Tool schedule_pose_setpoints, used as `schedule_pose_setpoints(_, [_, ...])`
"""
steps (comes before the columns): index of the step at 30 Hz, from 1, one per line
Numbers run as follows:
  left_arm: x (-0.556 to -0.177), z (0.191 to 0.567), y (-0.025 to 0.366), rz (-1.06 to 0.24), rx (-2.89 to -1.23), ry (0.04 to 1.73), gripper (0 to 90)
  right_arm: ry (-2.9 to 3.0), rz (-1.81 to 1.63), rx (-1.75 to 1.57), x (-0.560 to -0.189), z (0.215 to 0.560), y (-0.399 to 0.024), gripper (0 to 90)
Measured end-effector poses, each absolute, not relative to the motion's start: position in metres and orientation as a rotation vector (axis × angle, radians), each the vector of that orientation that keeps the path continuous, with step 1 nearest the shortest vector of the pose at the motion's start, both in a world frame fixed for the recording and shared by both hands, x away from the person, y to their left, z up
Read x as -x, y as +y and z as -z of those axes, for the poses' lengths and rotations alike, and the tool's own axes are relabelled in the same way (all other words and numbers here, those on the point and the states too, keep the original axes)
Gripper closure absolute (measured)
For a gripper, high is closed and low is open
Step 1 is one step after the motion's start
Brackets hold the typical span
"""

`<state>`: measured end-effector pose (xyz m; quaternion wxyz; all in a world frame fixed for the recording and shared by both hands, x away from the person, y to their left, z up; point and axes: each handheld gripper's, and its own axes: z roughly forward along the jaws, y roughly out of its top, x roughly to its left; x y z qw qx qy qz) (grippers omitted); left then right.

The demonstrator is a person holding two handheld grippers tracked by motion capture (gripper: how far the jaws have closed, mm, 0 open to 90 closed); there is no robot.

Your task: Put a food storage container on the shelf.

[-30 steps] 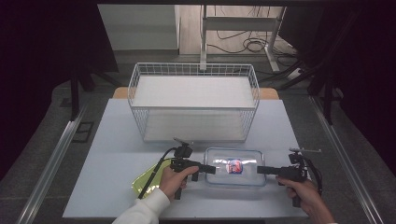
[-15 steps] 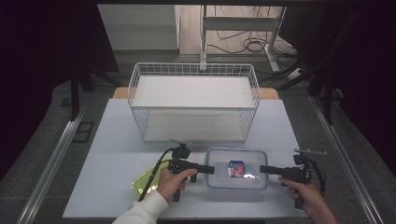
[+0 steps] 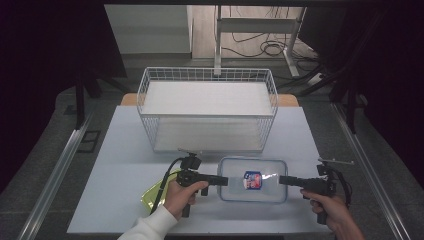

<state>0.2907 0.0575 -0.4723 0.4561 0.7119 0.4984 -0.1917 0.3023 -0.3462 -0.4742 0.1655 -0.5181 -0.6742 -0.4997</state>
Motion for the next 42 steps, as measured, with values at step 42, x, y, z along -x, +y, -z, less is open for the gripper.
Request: schedule_pose_setpoints(42, [-0.283,0.387,0.121,0.327,-1.716,1.198,51.7,-1.997,1.53,1.316,-0.323,0.394,-0.284,53.8])
